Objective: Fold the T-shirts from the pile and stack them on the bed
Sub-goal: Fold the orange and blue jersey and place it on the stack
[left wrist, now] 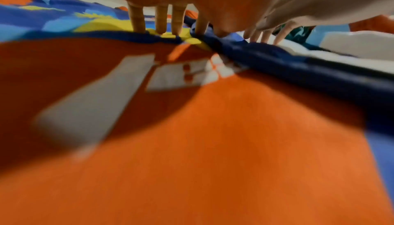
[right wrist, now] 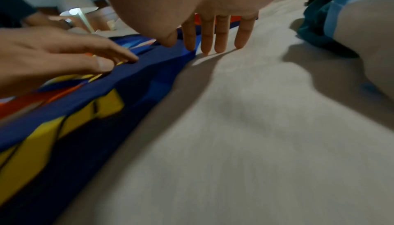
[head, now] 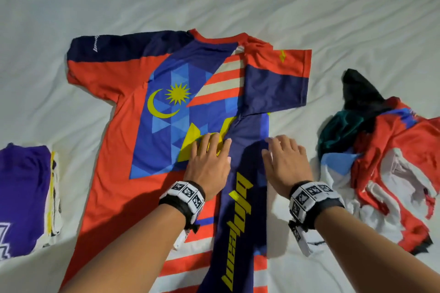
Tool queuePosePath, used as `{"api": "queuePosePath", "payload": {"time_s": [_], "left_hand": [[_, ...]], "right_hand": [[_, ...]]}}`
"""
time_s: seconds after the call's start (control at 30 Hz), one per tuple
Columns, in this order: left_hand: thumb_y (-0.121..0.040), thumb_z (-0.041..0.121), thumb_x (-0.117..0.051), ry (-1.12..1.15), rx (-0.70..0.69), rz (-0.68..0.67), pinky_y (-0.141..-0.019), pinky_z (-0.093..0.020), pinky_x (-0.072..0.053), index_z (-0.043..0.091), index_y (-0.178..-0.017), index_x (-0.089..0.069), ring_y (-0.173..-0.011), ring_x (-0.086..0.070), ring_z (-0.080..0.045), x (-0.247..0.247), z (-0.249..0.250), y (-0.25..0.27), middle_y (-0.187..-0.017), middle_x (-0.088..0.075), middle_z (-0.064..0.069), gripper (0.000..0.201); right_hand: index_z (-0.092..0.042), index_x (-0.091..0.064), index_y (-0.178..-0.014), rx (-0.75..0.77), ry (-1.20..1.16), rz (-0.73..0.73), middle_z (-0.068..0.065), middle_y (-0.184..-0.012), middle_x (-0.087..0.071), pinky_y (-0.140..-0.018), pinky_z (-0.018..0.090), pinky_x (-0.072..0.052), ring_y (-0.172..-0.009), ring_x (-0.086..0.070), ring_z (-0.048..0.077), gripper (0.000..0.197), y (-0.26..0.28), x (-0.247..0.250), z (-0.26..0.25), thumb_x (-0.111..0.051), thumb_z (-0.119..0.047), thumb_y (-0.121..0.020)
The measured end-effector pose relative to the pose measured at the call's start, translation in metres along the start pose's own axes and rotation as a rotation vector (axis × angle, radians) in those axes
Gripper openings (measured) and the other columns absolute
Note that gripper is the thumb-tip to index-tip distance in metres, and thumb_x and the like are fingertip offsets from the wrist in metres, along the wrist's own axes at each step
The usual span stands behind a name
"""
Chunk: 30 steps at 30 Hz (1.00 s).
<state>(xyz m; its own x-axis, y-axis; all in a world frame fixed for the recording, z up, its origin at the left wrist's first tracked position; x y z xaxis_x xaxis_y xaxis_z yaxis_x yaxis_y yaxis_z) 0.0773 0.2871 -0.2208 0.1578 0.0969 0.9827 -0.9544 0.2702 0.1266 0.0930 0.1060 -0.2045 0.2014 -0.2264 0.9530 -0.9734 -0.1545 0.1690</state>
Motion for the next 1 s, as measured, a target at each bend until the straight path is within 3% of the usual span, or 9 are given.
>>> {"api": "queuePosePath", "payload": {"time_s": [0.13, 0.23, 0.37, 0.5, 0.6, 0.7, 0.8, 0.87, 1.0], "left_hand": [[-0.095, 0.034, -0.054, 0.039, -0.009, 0.157, -0.078, -0.048, -0.046, 0.018, -0.121, -0.064, -0.1, -0.055, -0.036, 0.043, 0.026, -0.053, -0.112, -0.06, -0.01, 0.032], [-0.083, 0.021, -0.072, 0.073, -0.07, 0.137, -0.058, -0.04, -0.043, 0.017, -0.1, -0.067, -0.075, -0.061, -0.034, 0.054, 0.064, -0.098, -0.083, -0.062, -0.006, 0.018], [-0.064, 0.021, -0.077, -0.035, -0.187, -0.006, -0.046, -0.027, -0.024, 0.021, -0.111, -0.072, -0.049, -0.064, -0.024, 0.042, 0.107, -0.135, -0.061, -0.062, 0.0, 0.048], [-0.064, 0.026, -0.056, -0.068, -0.164, -0.124, -0.047, -0.027, -0.016, 0.033, -0.108, -0.078, -0.042, -0.061, -0.014, 0.024, 0.114, -0.165, -0.052, -0.062, 0.004, 0.049], [-0.082, 0.013, -0.048, -0.015, -0.117, -0.115, -0.052, -0.03, -0.028, 0.029, -0.12, -0.069, -0.067, -0.072, -0.028, 0.03, 0.108, -0.169, -0.073, -0.072, -0.005, 0.046], [-0.095, 0.008, -0.049, 0.327, 0.009, -0.028, -0.062, -0.042, -0.041, 0.024, -0.126, -0.059, -0.085, -0.067, -0.043, 0.039, 0.089, -0.169, -0.088, -0.071, -0.016, 0.037], [-0.098, 0.024, -0.049, 0.784, 0.223, 0.187, -0.061, -0.044, -0.05, 0.033, -0.114, -0.062, -0.072, -0.066, -0.037, 0.047, 0.047, -0.155, -0.075, -0.07, -0.011, 0.023], [-0.096, 0.018, -0.05, 1.126, 0.38, 0.27, -0.058, -0.039, -0.054, 0.031, -0.104, -0.064, -0.067, -0.069, -0.031, 0.049, 0.021, -0.139, -0.075, -0.071, -0.005, 0.02], [-0.1, 0.005, -0.048, 1.748, 0.681, 0.228, -0.065, -0.04, -0.057, 0.016, -0.101, -0.072, -0.08, -0.073, -0.033, 0.042, -0.016, -0.117, -0.094, -0.071, -0.004, 0.026]], "right_hand": [[-0.013, -0.057, -0.121, -0.196, -0.112, 0.137, 0.016, -0.12, -0.054, -0.089, 0.052, -0.044, -0.108, -0.049, 0.04, 0.03, -0.055, 0.036, 0.045, -0.049, -0.03, -0.097], [-0.007, -0.055, -0.128, -0.276, -0.196, 0.175, 0.022, -0.129, -0.05, -0.095, 0.054, -0.041, -0.117, -0.046, 0.044, 0.036, -0.099, 0.057, 0.075, -0.055, -0.024, -0.097], [-0.003, -0.047, -0.138, -0.394, -0.368, 0.165, 0.024, -0.136, -0.051, -0.103, 0.047, -0.037, -0.126, -0.046, 0.042, 0.047, -0.155, 0.067, 0.113, -0.059, -0.025, -0.098], [-0.005, -0.052, -0.133, -0.549, -0.474, 0.108, 0.018, -0.126, -0.065, -0.098, 0.038, -0.041, -0.122, -0.057, 0.036, 0.047, -0.187, 0.063, 0.135, -0.063, -0.035, -0.098], [-0.007, -0.059, -0.125, -0.585, -0.502, 0.09, 0.017, -0.123, -0.067, -0.091, 0.034, -0.042, -0.118, -0.06, 0.035, 0.043, -0.195, 0.061, 0.142, -0.068, -0.035, -0.094], [-0.007, -0.066, -0.115, -0.587, -0.554, 0.144, 0.015, -0.114, -0.07, -0.086, 0.032, -0.043, -0.111, -0.064, 0.033, 0.036, -0.195, 0.069, 0.139, -0.069, -0.035, -0.093], [-0.014, -0.064, -0.099, -0.589, -0.669, 0.266, 0.006, -0.096, -0.067, -0.086, 0.033, -0.047, -0.099, -0.064, 0.03, 0.023, -0.187, 0.083, 0.124, -0.069, -0.035, -0.091], [-0.021, -0.06, -0.09, -0.581, -0.808, 0.386, 0.001, -0.088, -0.066, -0.087, 0.041, -0.053, -0.088, -0.066, 0.025, 0.015, -0.176, 0.089, 0.107, -0.071, -0.028, -0.083], [-0.029, -0.05, -0.102, -0.583, -1.206, 0.47, 0.001, -0.083, -0.064, -0.073, 0.04, -0.054, -0.069, -0.062, 0.019, 0.041, -0.146, 0.077, 0.066, -0.071, -0.013, -0.07]]}}
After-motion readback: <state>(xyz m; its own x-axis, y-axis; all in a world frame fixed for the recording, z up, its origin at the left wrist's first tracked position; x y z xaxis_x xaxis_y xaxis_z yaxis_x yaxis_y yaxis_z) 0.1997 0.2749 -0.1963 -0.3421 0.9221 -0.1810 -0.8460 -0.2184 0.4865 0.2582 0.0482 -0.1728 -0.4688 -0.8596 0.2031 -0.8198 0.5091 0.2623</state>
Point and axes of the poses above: each hand's wrist, its own y-axis away from the middle knuckle, its own x-axis out of the back of the hand, z = x × y, the point moved 9 cm from there along -y, towards the middle knuckle
